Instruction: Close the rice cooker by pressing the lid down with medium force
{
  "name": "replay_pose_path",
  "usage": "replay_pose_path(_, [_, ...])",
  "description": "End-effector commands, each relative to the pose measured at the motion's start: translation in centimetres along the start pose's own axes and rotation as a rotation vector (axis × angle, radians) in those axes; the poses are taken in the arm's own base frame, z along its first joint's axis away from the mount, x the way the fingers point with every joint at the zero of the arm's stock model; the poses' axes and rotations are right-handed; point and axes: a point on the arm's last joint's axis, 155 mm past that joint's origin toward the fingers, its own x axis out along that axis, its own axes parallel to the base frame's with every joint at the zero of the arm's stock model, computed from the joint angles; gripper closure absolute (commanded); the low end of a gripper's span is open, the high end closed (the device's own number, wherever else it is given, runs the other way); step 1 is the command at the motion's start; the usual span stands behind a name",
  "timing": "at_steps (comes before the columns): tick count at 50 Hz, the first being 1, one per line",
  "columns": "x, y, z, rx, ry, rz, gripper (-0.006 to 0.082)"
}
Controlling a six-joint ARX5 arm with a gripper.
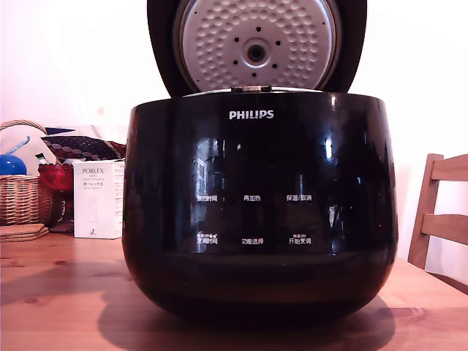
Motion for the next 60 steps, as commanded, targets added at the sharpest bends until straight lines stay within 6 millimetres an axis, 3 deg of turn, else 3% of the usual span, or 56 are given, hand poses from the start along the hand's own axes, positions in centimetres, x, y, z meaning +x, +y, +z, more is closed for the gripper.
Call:
replay_pose_path(1, [1.3,-0.4,-0.4,-0.024,0.020,-0.014,0.0786])
replay_pose_path(22, [3.6,0.9,-2.0,-0.079,0.036,0.017,0.0786])
replay_pose_path(35, [5.0,1.0,-1.2,-0.088,-0.030,0.009,0.0786])
replay_pose_path(44, [4.6,0.9,-0.3,-0.063,-0.089,0.015,0.0787])
replay_pose_path(60, [4.0,0.7,-1.2,-0.079,-0.164,0.036,0.0786])
